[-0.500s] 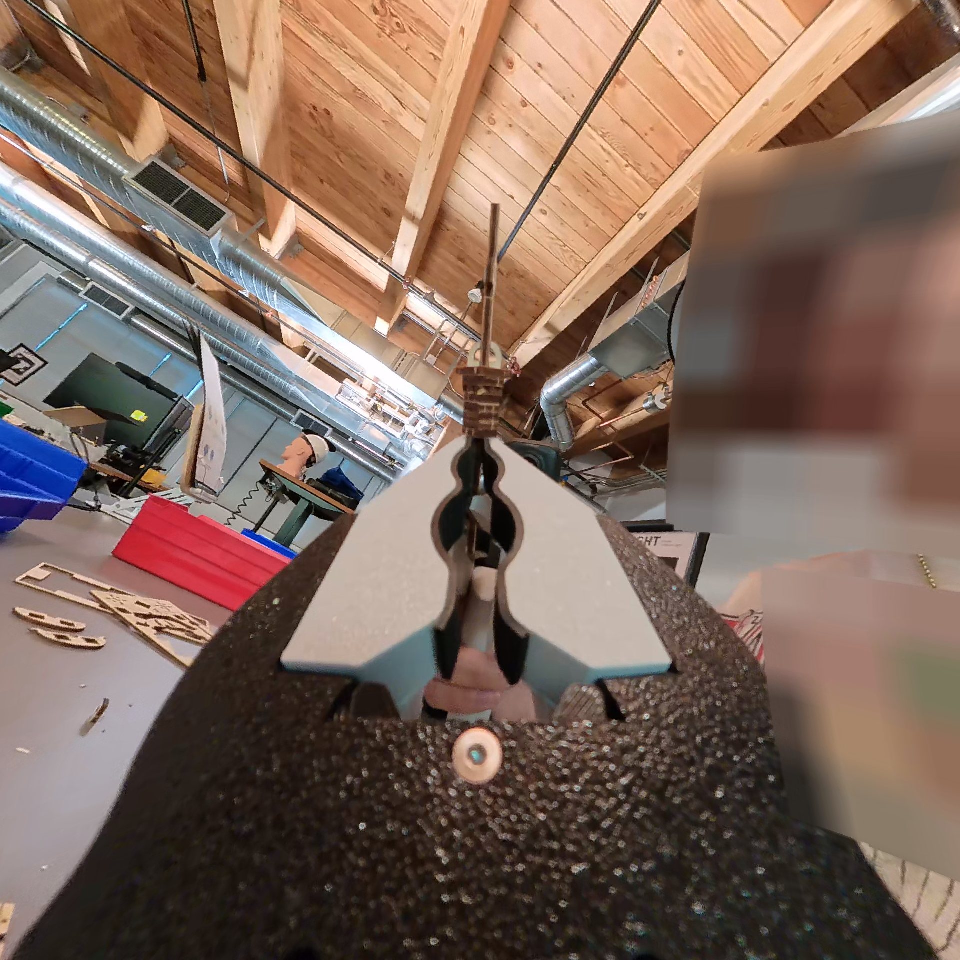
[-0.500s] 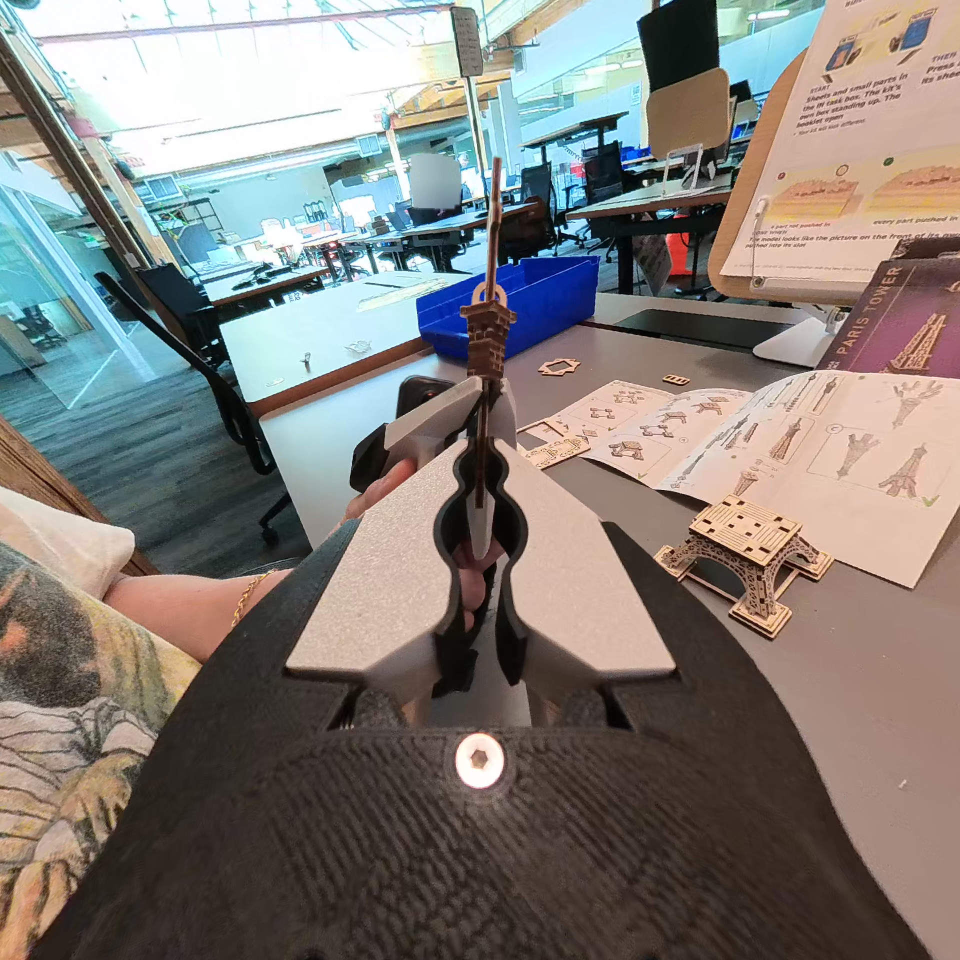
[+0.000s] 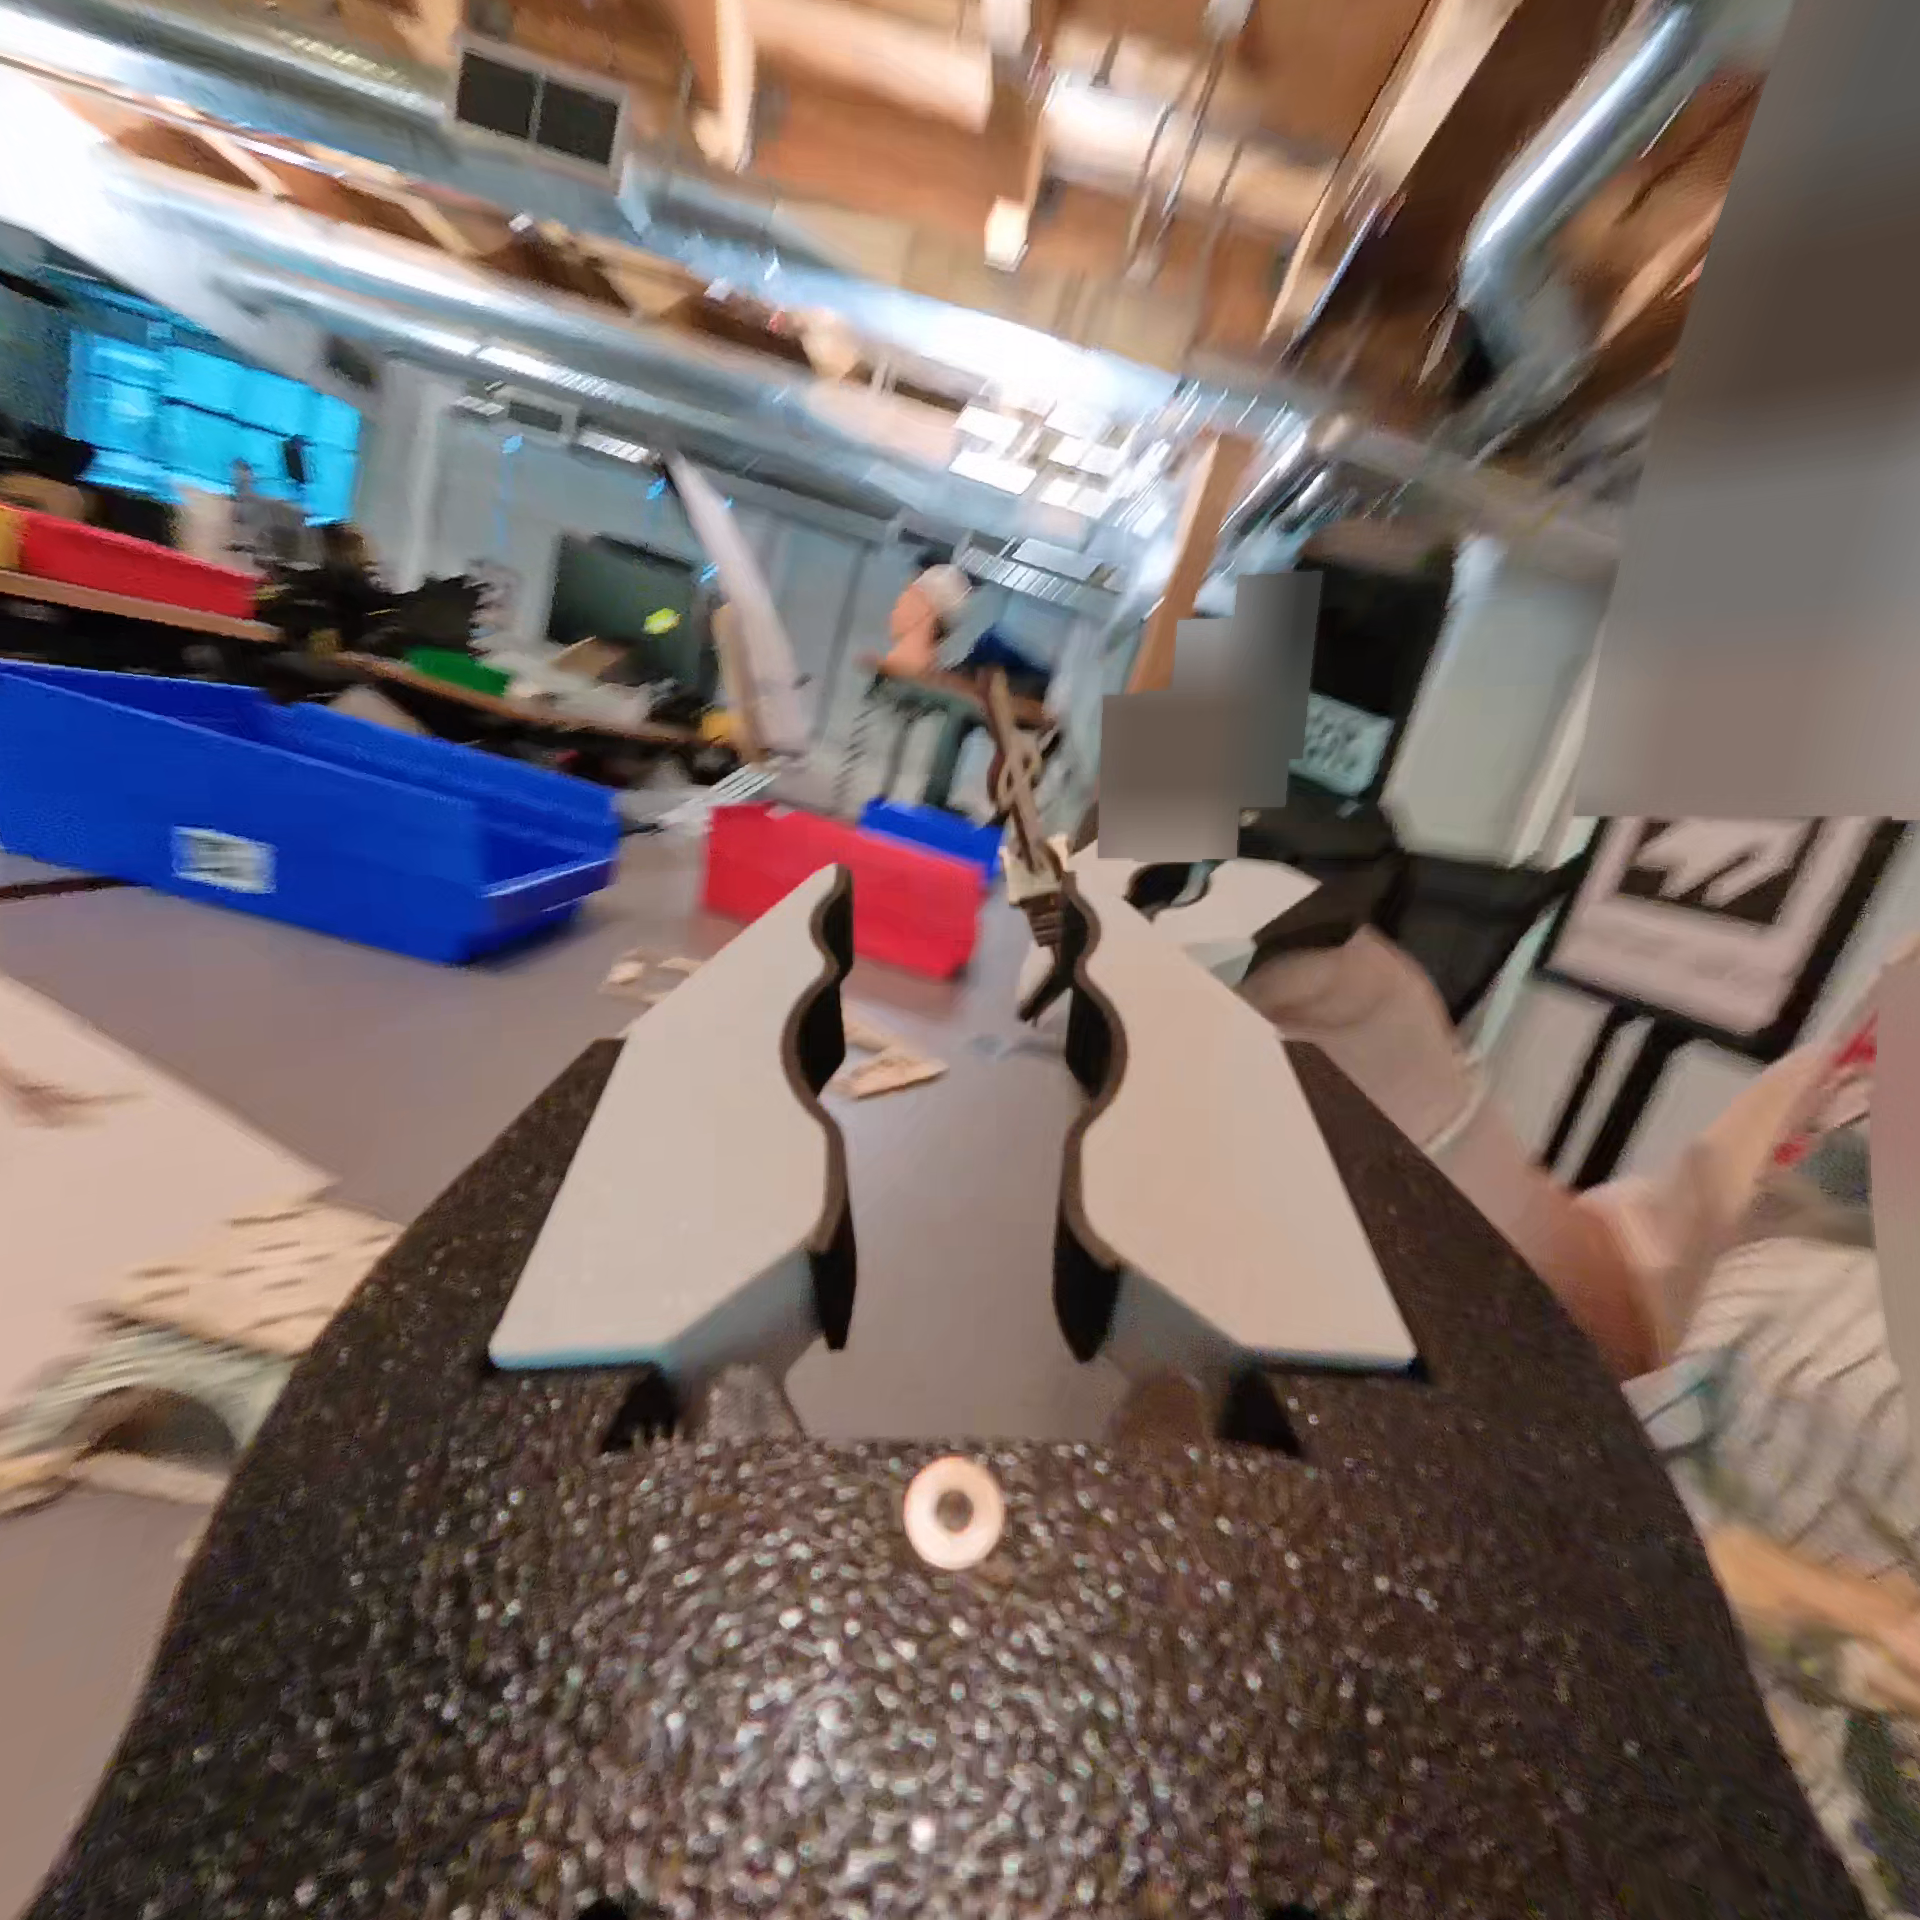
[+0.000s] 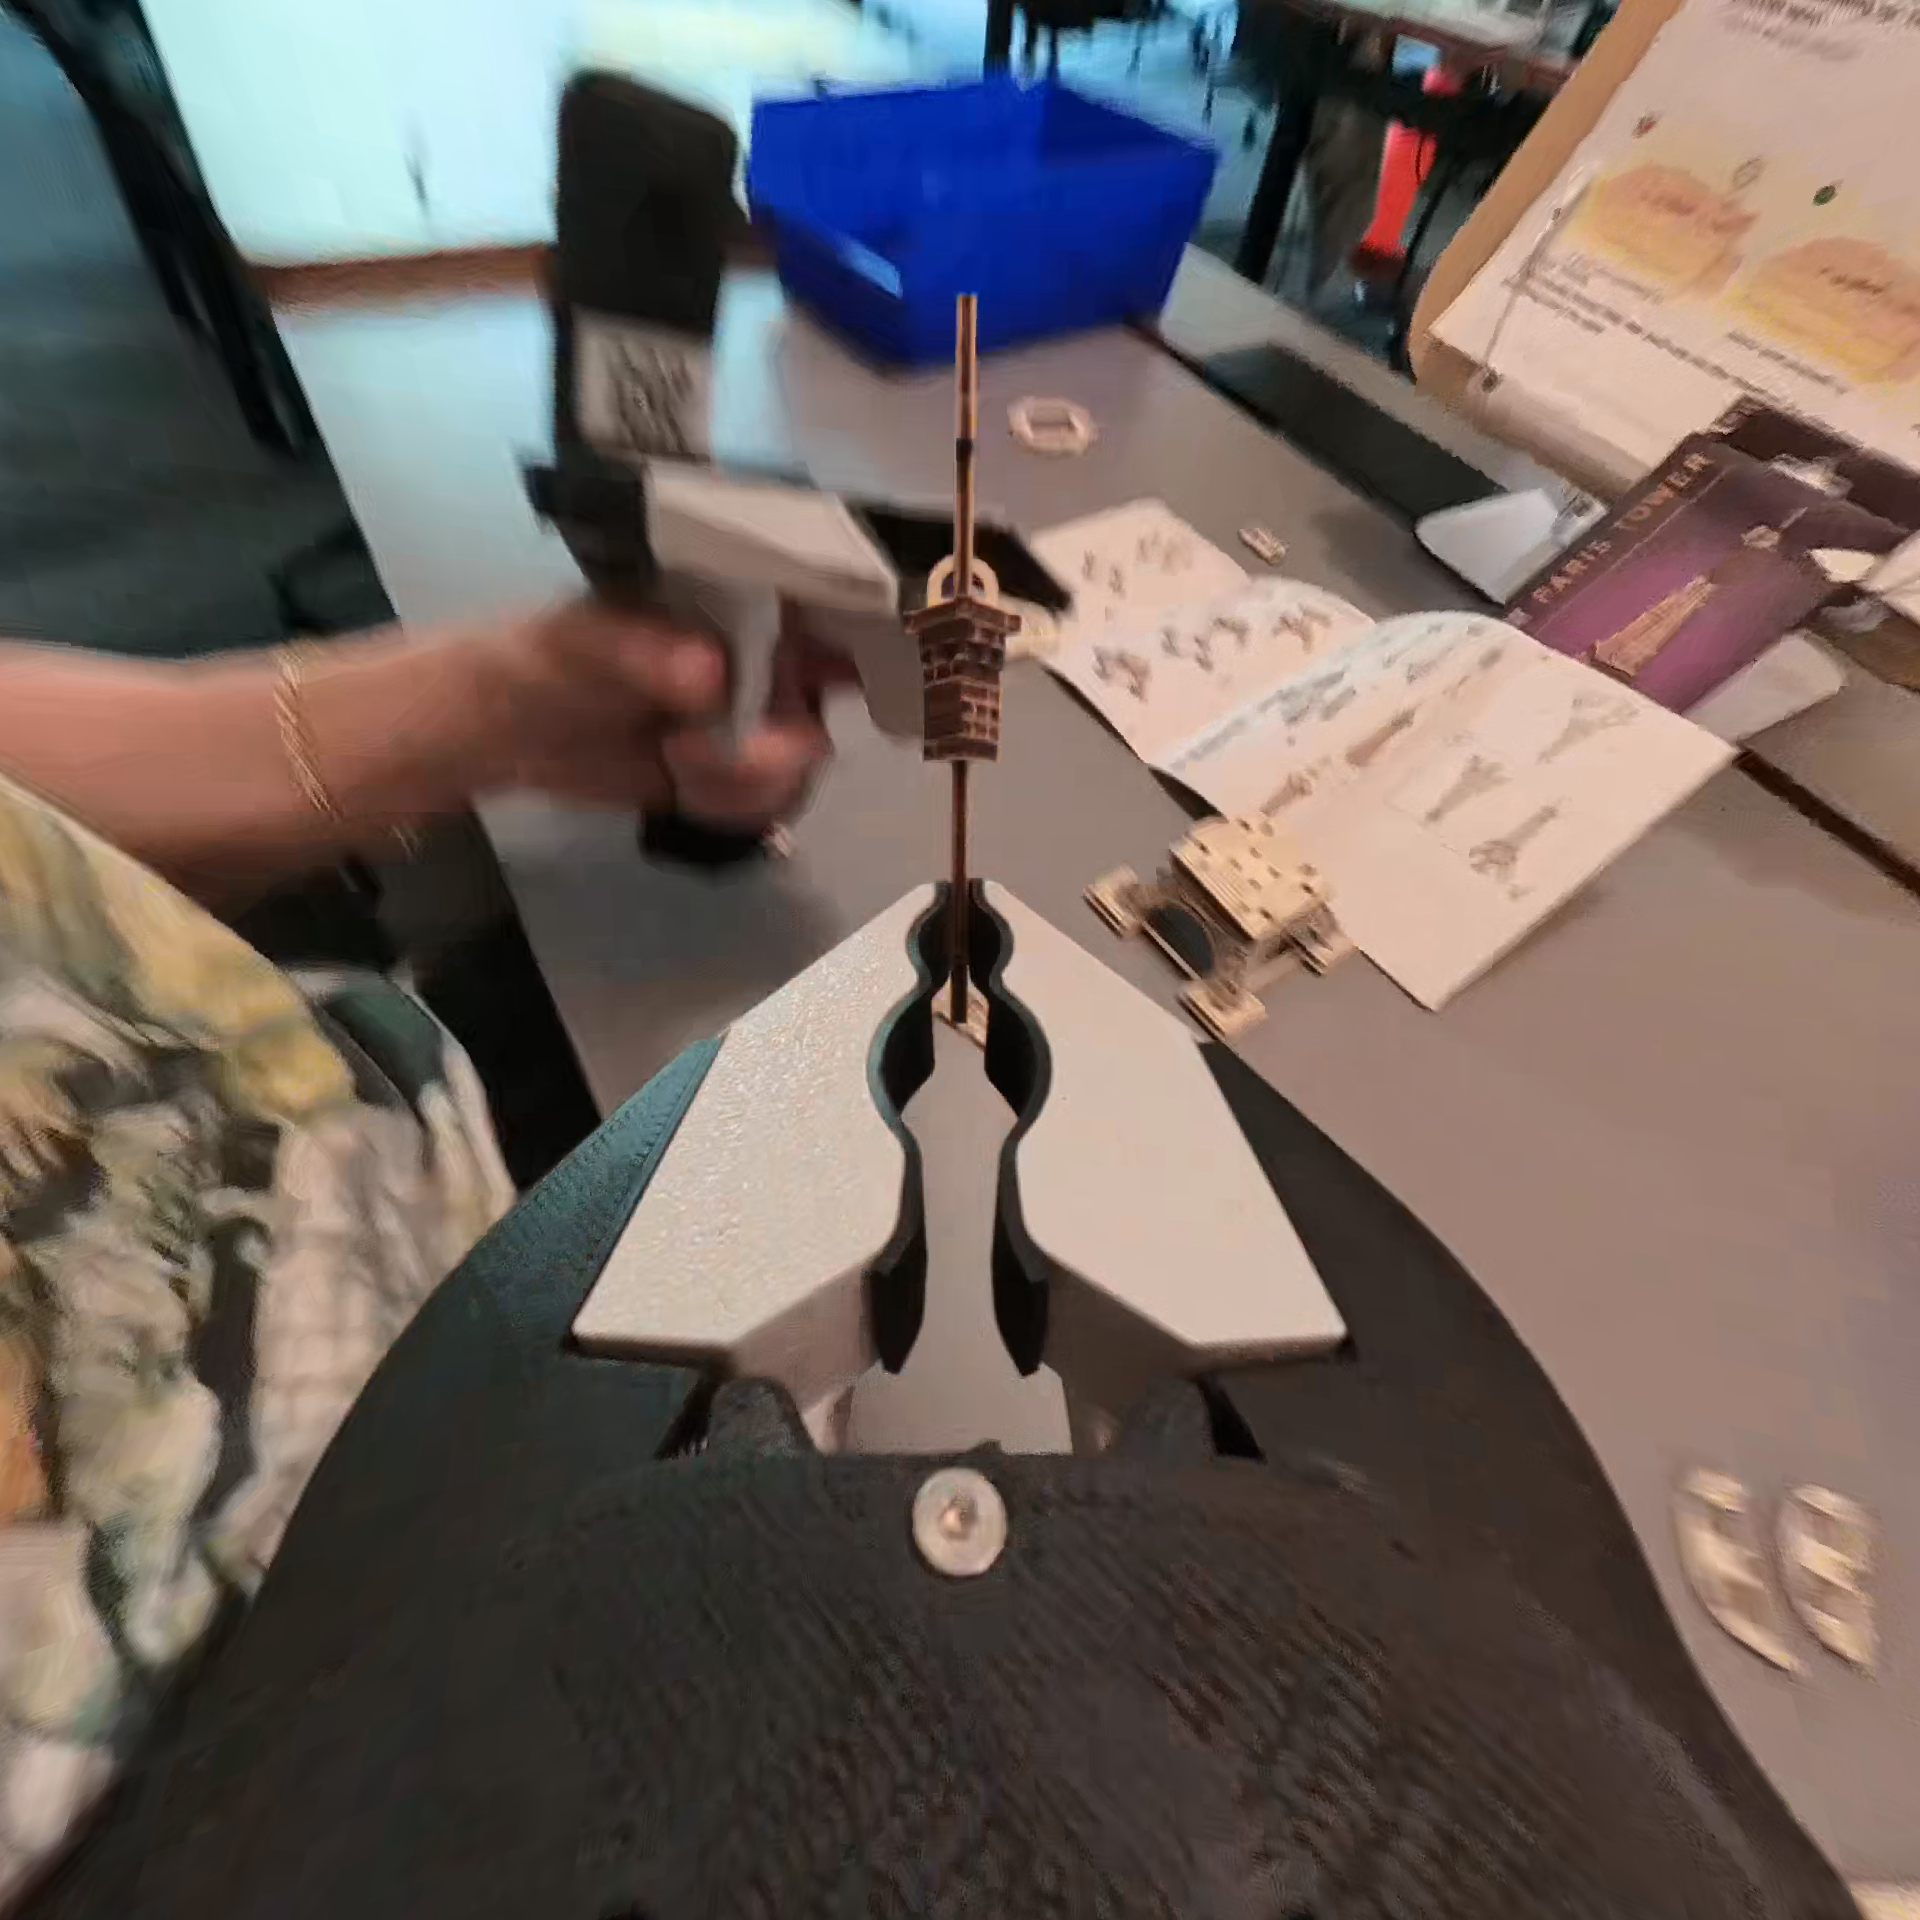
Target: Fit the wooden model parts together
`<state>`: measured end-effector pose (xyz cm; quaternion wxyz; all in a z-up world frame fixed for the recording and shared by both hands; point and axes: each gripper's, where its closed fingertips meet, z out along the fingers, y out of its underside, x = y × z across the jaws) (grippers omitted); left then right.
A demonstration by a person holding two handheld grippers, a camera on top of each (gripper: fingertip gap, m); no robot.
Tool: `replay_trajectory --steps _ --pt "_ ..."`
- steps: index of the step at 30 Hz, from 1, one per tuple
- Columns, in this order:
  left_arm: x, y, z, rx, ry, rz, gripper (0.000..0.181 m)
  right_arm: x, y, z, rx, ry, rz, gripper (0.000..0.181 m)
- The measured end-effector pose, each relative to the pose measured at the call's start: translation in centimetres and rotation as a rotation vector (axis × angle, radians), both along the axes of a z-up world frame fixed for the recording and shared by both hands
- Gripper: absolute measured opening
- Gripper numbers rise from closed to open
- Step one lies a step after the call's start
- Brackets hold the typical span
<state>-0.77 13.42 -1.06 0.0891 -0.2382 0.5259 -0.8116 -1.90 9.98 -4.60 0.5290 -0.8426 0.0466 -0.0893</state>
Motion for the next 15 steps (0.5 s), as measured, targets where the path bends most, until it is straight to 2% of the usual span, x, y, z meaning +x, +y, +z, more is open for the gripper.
replay_trajectory --steps 4,8,12,15 --pt "-0.8 1.4 1.5 0.311 -0.108 0.119 0.032 1.2 -2.3 -1.5 -0.261 -0.151 0.05 0.0" --pt "-1.1 1.3 -0.8 0.738 -0.178 0.177 0.023 1.7 -2.5 -1.5 -0.36 -0.232 0.145 0.0" --pt "-2.4 0.7 -1.9 0.916 -0.277 0.157 0.007 1.7 -2.9 -2.0 -0.478 -0.339 0.251 0.0" --pt "-2.8 0.7 -3.2 1.006 -0.281 0.129 0.01 1.5 -3.0 -2.1 -0.509 -0.372 0.305 0.0"
